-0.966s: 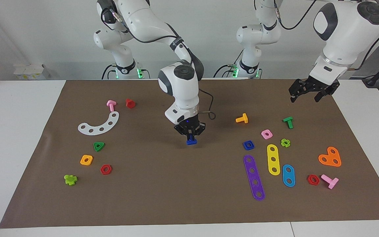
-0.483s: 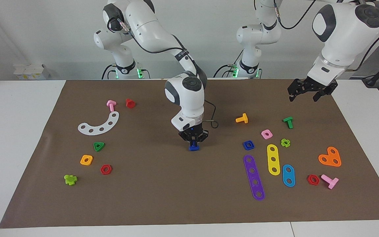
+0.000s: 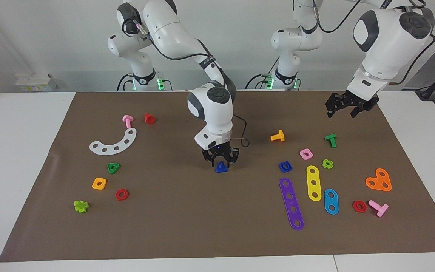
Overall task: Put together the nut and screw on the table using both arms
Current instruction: 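Carry the blue bolt to the mat centre and set it upright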
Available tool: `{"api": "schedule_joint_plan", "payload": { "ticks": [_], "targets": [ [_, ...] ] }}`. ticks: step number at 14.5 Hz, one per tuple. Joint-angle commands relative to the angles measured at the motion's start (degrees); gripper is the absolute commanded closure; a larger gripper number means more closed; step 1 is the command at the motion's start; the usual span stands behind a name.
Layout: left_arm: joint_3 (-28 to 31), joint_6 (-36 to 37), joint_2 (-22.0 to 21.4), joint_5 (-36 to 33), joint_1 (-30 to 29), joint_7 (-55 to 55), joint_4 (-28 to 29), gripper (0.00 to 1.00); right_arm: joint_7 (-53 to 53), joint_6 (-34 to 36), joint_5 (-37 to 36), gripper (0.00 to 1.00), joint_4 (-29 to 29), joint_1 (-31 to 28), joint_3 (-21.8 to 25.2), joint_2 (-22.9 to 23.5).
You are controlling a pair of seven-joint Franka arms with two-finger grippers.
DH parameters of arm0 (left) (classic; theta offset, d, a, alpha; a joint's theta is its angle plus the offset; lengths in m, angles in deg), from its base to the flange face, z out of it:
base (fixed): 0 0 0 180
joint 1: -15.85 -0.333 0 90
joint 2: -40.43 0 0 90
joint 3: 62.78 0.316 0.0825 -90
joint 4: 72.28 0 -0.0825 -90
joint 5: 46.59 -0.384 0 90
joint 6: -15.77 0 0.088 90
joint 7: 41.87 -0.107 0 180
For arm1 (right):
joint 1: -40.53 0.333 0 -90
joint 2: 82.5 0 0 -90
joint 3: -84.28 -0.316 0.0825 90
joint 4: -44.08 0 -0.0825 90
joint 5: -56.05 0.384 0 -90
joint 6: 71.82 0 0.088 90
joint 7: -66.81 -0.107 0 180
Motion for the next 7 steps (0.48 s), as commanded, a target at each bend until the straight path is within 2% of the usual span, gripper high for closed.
{"api": "schedule_joint_plan", "payload": {
  "ticks": [1, 3, 4, 6, 7],
  "targets": [
    [0.2, -4.8, 2.7, 0.8, 3.6, 7.6, 2.0, 0.13, 1.6, 5.3, -1.0, 0.00, 1.5, -5.5, -0.6, -8.3],
    [0.2, -10.3, 4.4, 0.8, 5.3, 13.8, 4.2, 0.11, 6.5, 10.3, -0.6, 0.00, 1.4, -10.0, -0.6, -11.8],
    [0.2, -15.1, 4.8, 0.8, 6.9, 16.1, 7.2, 0.09, 9.7, 12.3, -0.2, 0.00, 1.4, -12.1, -0.6, -13.5],
    [0.2, -23.4, 4.3, 0.8, 7.2, 16.9, 13.2, 0.00, 16.2, 16.7, 0.2, 0.00, 1.5, -17.0, -0.7, -16.7],
    [0.1, -25.1, 4.6, 0.8, 7.2, 17.0, 14.4, 0.00, 19.8, 19.0, 0.4, 0.00, 1.5, -19.2, -0.7, -18.4]
  ]
}}
